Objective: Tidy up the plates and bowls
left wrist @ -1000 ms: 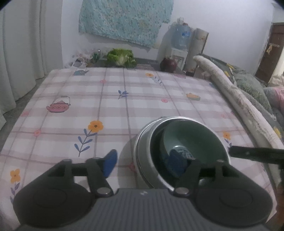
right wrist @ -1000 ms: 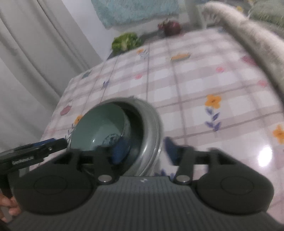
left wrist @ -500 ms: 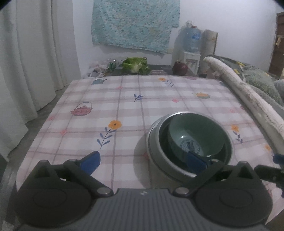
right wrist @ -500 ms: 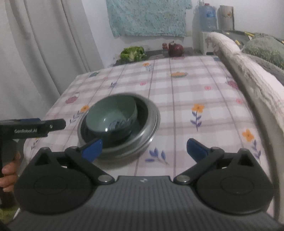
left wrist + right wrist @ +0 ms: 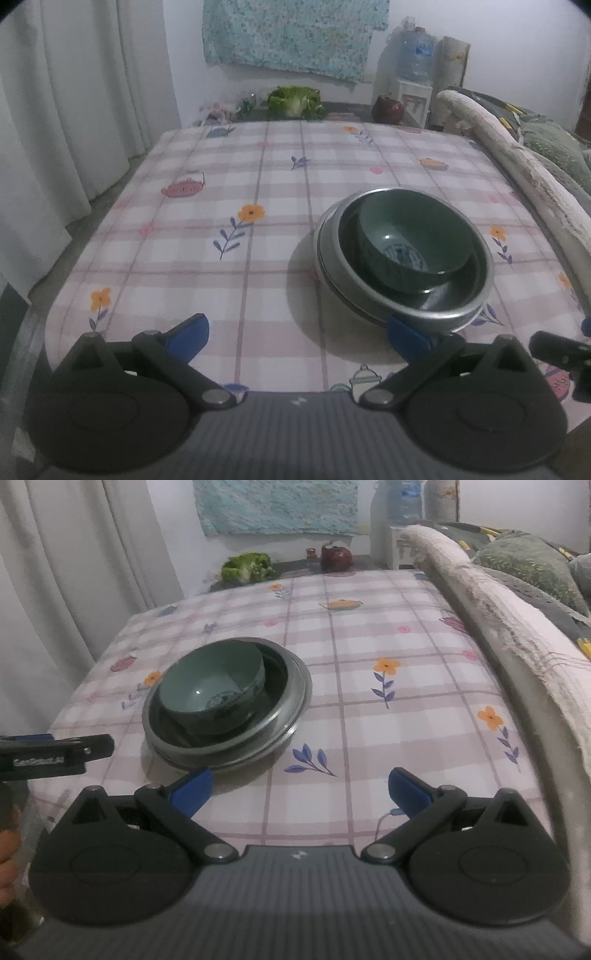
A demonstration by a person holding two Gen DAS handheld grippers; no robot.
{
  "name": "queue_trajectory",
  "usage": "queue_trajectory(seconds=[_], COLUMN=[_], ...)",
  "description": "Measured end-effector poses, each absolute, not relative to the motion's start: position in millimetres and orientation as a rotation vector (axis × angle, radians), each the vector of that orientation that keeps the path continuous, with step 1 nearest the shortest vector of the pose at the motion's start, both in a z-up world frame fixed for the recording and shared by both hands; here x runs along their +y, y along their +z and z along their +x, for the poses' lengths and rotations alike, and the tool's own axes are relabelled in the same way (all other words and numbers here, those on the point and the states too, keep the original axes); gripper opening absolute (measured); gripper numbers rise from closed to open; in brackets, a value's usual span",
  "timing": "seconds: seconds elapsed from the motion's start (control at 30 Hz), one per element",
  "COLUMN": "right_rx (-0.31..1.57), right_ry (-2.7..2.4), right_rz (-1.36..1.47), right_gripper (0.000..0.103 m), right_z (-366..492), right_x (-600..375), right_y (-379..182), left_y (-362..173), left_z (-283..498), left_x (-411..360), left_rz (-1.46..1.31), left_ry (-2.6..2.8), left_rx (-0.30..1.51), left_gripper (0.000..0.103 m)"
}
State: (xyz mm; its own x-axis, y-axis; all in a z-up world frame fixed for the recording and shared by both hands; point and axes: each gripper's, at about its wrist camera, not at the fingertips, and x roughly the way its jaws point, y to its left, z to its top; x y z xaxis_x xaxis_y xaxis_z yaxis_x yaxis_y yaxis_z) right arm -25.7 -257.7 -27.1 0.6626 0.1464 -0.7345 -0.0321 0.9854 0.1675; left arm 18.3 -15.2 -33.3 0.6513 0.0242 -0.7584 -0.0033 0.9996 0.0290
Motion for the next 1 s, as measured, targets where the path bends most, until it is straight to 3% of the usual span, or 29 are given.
queue_trajectory(seconds=[1.0], right_rx=[0.889], right_ry=[0.088], right_rz=[0.092], right_gripper=[0.102], right_z=[-17.4], right_x=[-240.4], right_y=[-28.4], left_y=[-42.0], left_z=[17.4], left_x=[-11.0], left_rz=[0.022], left_ry=[0.030], left_rx=[0.913], left_gripper=[0.103])
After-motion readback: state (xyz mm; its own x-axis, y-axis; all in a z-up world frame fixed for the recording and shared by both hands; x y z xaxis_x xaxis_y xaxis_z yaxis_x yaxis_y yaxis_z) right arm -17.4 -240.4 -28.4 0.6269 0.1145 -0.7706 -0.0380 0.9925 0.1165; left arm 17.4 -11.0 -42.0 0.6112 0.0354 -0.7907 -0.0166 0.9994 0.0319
